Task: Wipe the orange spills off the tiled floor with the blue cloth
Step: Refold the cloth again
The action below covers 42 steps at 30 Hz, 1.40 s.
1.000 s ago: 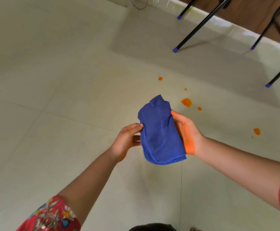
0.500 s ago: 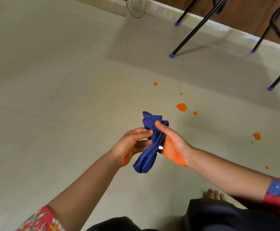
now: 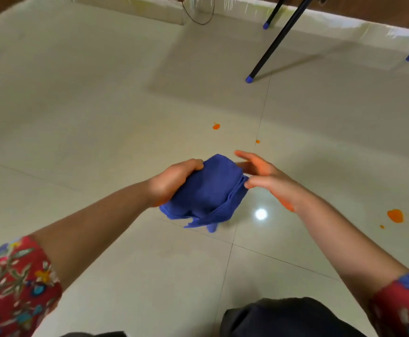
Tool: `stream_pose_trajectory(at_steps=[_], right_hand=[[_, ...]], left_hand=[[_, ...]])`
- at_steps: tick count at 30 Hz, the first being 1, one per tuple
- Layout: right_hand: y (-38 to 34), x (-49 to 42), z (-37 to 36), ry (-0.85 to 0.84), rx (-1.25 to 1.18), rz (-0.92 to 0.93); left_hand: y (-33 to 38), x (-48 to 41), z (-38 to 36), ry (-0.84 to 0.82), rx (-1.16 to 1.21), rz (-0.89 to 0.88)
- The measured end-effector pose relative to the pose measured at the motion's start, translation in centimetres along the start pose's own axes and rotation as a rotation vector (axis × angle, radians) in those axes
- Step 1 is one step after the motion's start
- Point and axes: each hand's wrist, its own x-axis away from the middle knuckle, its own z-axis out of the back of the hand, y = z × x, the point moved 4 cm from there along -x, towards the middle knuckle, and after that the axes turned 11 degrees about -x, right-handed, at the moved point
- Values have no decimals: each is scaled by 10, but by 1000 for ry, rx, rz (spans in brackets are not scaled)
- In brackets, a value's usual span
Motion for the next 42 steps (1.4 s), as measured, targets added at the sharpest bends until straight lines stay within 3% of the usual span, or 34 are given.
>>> stream_pose_trajectory(at_steps=[2, 4, 8, 11, 13, 15, 18, 22, 26, 28, 31, 34, 36, 39, 42], right_hand=[[-11, 0, 9, -184, 35, -126], [-7, -1, 25, -219, 72, -189], [9, -5, 54, -252, 267, -49], [16, -6, 70, -179, 217, -12], [22, -5, 72, -203, 243, -37], [28, -3, 75, -255, 226, -81], [34, 3, 84, -305, 12, -155], [29, 7, 97, -274, -107, -43], [30, 10, 93, -169, -506, 4], [44, 8, 85, -74, -495, -31], [62, 6, 82, 29, -449, -112], [76, 14, 95, 150, -351, -192], [84, 22, 100, 233, -210, -265], [91, 32, 100, 297, -79, -231], [87, 42, 92, 169, 120, -197]], left_hand=[[23, -12, -7, 46, -132, -45], [43, -21, -9, 107, -263, -122], [58, -35, -14, 98, -424, -239], [39, -44, -15, -6, -927, -119], [23, -48, -22, -54, -1036, -49], [19, -46, -27, -36, -936, -40], [34, -42, -31, 15, -695, -143], [64, -33, -27, 42, -329, -178], [45, -30, -28, 65, 263, 2], [17, -33, -45, 69, 364, 108], [-10, -40, -65, 142, 130, 156], [-17, -52, -79, 175, 154, 180], [-13, -56, -92, 62, 28, 132], [-13, -61, -112, -74, -415, 101], [-16, -70, -117, -116, -557, 58]])
